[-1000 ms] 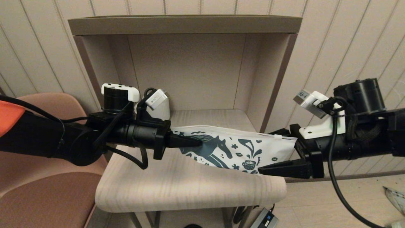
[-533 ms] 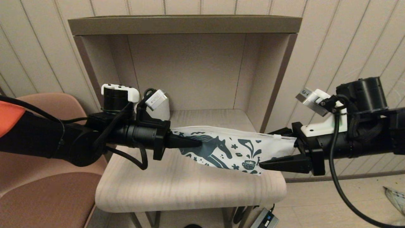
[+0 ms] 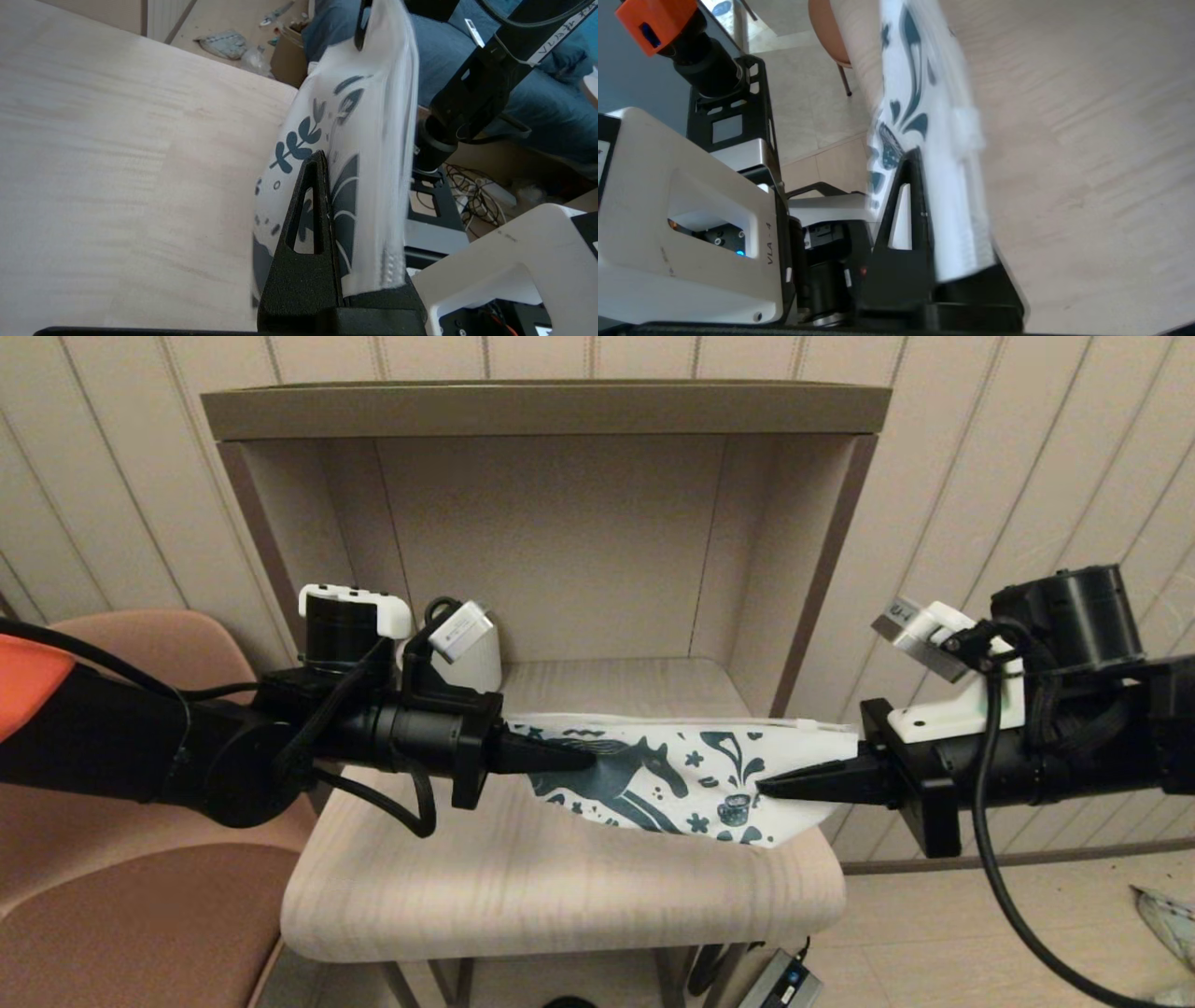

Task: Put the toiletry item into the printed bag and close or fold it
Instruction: Hand it to the other hand

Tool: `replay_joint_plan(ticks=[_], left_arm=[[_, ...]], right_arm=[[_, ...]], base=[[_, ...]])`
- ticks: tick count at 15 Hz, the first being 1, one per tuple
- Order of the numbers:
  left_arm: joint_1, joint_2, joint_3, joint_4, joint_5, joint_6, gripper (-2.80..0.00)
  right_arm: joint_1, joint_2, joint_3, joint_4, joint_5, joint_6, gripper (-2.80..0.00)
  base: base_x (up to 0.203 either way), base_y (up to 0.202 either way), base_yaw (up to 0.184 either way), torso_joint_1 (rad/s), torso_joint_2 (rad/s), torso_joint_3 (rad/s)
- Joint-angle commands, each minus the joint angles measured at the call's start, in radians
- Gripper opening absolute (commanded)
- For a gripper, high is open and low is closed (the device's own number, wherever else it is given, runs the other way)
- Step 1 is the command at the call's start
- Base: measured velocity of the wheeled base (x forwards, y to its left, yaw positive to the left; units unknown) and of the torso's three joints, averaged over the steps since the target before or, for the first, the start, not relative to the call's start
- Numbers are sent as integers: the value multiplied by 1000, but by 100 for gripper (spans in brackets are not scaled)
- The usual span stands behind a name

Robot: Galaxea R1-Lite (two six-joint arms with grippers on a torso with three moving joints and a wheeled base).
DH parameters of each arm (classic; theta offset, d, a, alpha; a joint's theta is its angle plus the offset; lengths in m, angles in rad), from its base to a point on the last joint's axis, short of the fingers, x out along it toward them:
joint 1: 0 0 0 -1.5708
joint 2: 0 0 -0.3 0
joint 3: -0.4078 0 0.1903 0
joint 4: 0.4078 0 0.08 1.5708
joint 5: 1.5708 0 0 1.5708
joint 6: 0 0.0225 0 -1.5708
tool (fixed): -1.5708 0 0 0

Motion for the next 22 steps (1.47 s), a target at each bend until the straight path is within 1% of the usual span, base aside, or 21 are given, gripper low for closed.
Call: replay_joint_plan(ticks=[1, 5, 7, 8, 10, 17, 20, 22], left_arm=[[0, 2, 3, -5, -2, -1, -280], [-2, 8, -8, 2, 1, -1, -280], [-2, 21, -2, -15, 11, 1, -280], [-3, 25, 7, -27, 38, 8, 0], [-8, 38, 1, -43, 47, 13, 0], [-3, -2, -13, -46, 47, 9, 0], [25, -21, -27, -61, 49, 5, 0], [38, -38, -42, -61, 51, -26, 0]], right_arm=[[2, 0, -2, 0, 6, -2, -280], [7, 0, 0, 0, 4, -2, -280], [8, 3, 0, 0, 4, -2, -280], [10, 6, 0, 0, 4, -1, -280], [8, 4, 0, 0, 4, -1, -280], [13, 3, 2, 2, 4, -2, -280], [14, 7, 5, 2, 4, -2, -280], [39, 16, 10, 2, 3, -1, -280]], base=[[0, 0, 0, 0, 0, 0], [0, 0, 0, 0, 0, 0], [0, 0, 0, 0, 0, 0], [0, 0, 0, 0, 0, 0], [0, 0, 0, 0, 0, 0], [0, 0, 0, 0, 0, 0], [0, 0, 0, 0, 0, 0], [0, 0, 0, 0, 0, 0]])
